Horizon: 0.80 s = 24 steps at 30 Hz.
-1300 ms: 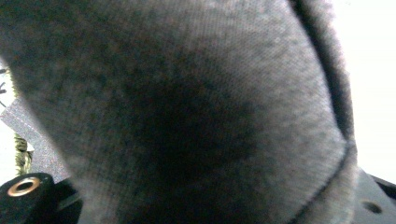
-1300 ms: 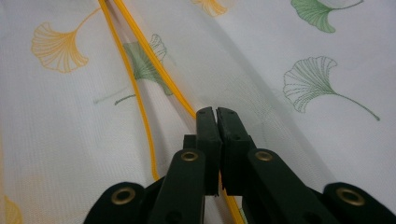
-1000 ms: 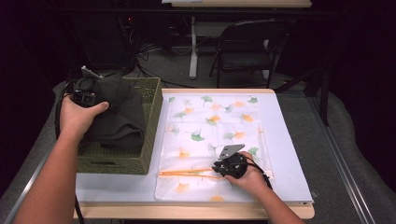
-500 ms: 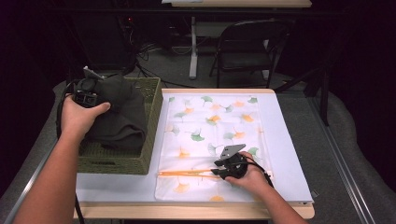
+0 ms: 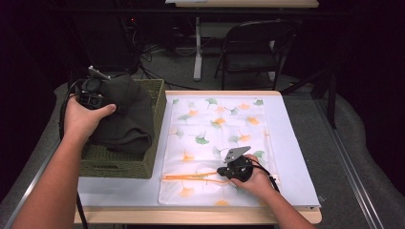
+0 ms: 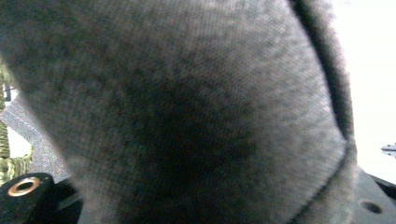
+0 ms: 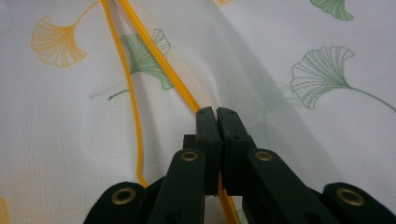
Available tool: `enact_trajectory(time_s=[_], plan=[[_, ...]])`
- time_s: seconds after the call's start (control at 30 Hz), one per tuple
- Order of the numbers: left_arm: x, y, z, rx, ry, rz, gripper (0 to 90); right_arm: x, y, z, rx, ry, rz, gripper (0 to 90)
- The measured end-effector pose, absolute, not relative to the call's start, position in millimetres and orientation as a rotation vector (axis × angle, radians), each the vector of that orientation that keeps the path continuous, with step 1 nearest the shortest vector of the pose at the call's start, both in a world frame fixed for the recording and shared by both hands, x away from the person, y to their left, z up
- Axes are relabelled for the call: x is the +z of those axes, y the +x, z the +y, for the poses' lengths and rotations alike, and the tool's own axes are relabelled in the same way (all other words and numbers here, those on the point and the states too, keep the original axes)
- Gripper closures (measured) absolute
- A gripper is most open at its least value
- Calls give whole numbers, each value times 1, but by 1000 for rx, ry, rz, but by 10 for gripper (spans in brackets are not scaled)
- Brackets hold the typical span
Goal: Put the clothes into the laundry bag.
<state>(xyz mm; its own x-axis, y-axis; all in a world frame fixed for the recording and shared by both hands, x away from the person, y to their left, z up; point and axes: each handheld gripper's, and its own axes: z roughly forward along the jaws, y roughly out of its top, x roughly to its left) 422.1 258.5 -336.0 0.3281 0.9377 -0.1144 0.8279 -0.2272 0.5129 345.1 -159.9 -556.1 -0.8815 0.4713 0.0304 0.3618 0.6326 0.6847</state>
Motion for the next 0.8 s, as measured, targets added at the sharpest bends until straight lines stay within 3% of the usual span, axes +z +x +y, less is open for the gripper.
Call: enact_trajectory(time_s=[0.8], plan=[[-344,416,255,273,2141,1520,496,-531,368,-151,1070,775,2708,884]])
